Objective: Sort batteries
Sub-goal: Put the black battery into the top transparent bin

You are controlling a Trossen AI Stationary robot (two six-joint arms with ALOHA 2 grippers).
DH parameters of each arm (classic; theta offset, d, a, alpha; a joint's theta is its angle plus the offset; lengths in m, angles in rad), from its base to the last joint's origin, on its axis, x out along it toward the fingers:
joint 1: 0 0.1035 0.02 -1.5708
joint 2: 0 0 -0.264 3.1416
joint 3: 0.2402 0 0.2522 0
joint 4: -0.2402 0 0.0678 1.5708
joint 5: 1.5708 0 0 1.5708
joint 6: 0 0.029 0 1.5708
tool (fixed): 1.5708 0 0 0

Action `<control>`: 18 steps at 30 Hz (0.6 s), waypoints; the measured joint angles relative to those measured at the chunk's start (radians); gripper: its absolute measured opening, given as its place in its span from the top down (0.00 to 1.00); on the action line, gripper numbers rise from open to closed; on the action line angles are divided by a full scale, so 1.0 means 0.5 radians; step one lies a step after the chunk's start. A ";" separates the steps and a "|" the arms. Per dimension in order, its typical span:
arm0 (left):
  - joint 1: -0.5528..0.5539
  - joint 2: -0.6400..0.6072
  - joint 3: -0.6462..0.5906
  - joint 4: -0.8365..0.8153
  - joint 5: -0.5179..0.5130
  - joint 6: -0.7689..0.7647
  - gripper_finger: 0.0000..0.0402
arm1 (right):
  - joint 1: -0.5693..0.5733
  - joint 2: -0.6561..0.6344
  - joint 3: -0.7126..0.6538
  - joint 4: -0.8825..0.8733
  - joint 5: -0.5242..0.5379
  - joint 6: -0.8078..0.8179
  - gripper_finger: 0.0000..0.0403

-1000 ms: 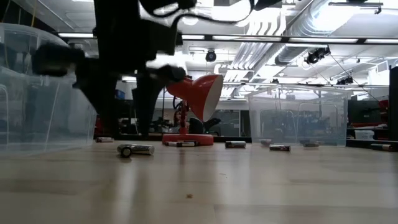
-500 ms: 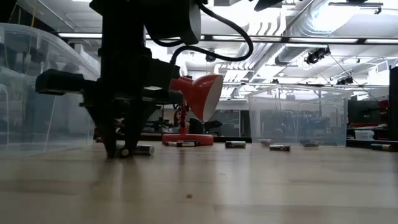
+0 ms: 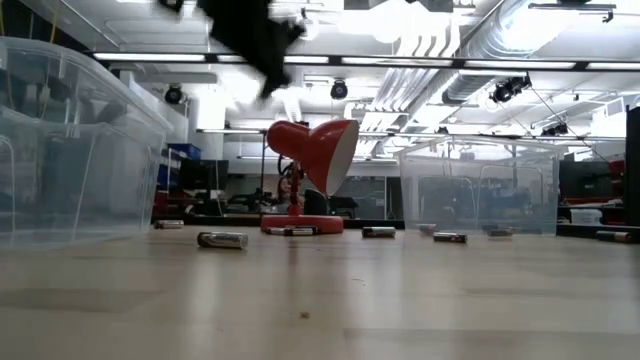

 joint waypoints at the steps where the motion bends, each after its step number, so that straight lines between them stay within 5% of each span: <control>1: 0.049 -0.108 0.000 0.046 -0.001 -0.020 0.93 | 0.000 0.000 0.025 0.002 -0.005 -0.021 0.53; 9: 0.444 -0.656 0.001 0.835 0.336 -0.427 0.93 | -0.093 -0.002 0.090 0.581 -0.043 -0.375 0.53; 18: 0.573 -0.657 0.001 1.387 0.755 -1.105 0.93 | -0.282 -0.001 0.092 1.379 -0.200 -0.846 0.53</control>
